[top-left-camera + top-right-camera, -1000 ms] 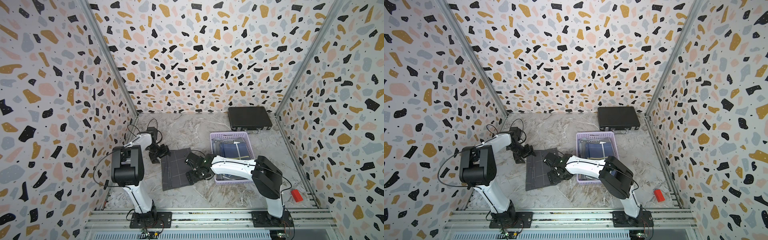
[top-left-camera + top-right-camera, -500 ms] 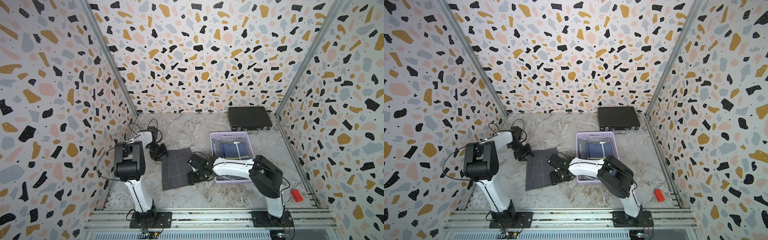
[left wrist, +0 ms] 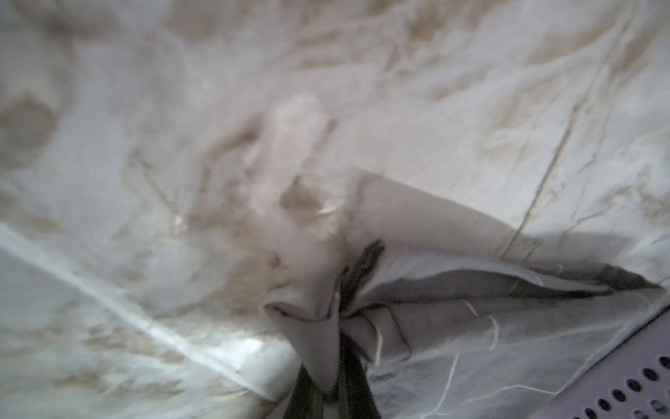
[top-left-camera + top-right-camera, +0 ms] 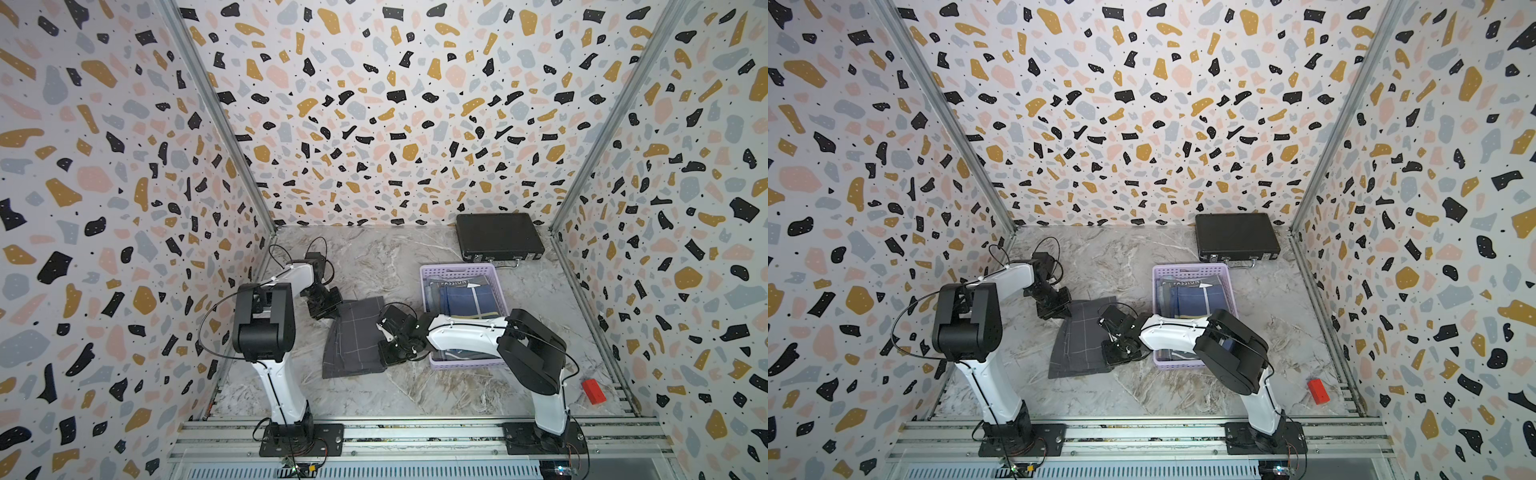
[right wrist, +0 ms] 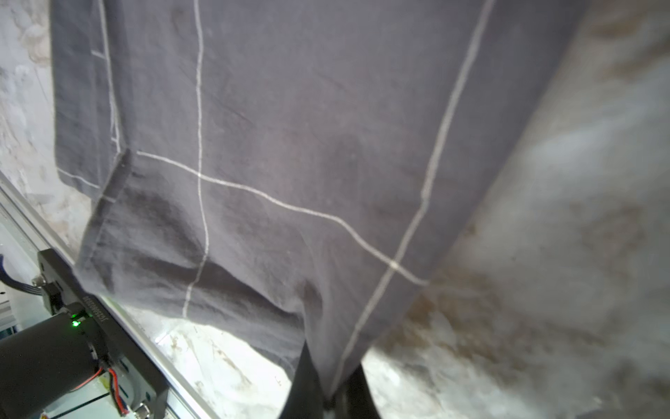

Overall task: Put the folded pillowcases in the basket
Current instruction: Pick up the pillowcase from the center of the board, then place the pillowcase in the basket.

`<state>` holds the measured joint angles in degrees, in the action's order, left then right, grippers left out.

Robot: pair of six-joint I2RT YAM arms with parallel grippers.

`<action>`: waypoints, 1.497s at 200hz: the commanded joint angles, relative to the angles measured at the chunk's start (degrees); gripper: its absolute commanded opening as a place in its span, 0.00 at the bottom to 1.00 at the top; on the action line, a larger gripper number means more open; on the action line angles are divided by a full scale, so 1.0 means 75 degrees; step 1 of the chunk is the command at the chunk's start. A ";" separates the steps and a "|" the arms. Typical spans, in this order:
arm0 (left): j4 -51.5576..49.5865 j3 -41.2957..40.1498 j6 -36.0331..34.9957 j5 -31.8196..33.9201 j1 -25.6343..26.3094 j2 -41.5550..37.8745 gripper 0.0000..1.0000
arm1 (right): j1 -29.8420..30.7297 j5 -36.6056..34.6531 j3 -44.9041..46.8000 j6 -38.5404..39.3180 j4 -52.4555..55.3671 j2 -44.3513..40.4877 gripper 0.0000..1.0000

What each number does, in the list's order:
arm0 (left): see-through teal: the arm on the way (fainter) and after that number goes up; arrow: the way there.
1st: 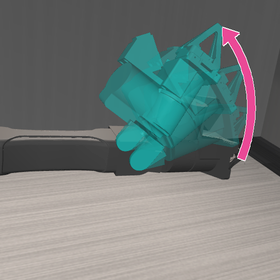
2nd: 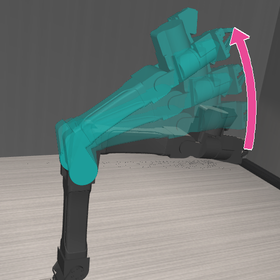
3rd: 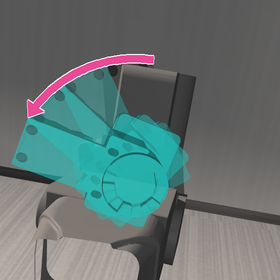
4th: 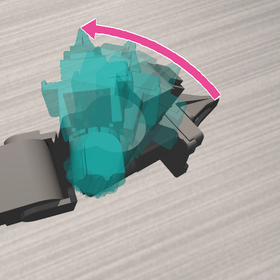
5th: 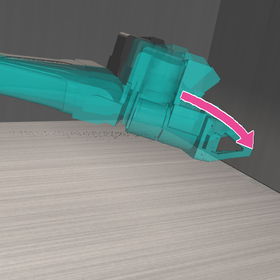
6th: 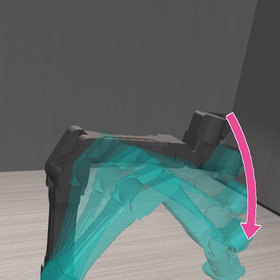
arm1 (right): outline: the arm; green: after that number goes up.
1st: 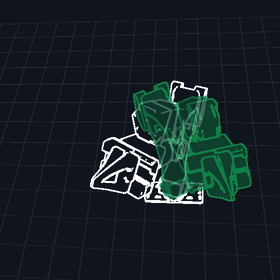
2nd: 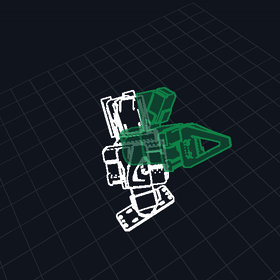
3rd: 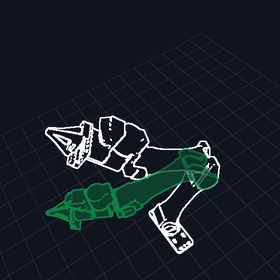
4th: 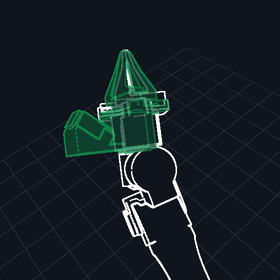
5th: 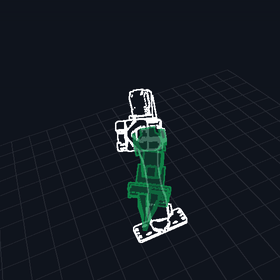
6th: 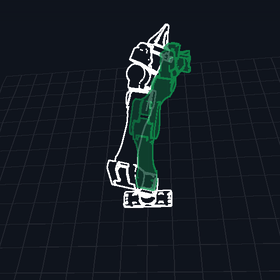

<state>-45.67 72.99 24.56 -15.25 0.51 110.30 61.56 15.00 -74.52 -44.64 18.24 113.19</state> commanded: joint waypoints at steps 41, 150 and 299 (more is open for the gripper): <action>-0.0290 -0.0448 0.0147 0.0355 0.0362 -0.1230 0.00 | 0.0030 -0.0716 -0.0014 0.0053 0.0507 -0.1002 0.00; -0.0719 0.1294 0.1336 0.0649 0.2807 -0.3174 0.00 | -0.0716 -0.2683 0.0241 0.0414 0.3403 -0.4458 0.00; -0.0344 0.5940 0.1894 0.0682 0.5354 0.1627 0.00 | -0.4699 -0.2352 0.2806 0.1909 0.4940 -0.7053 0.00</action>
<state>-49.17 113.97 38.65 -10.35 41.21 120.01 29.17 -3.60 -54.28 -33.61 54.39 60.42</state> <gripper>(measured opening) 0.057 0.062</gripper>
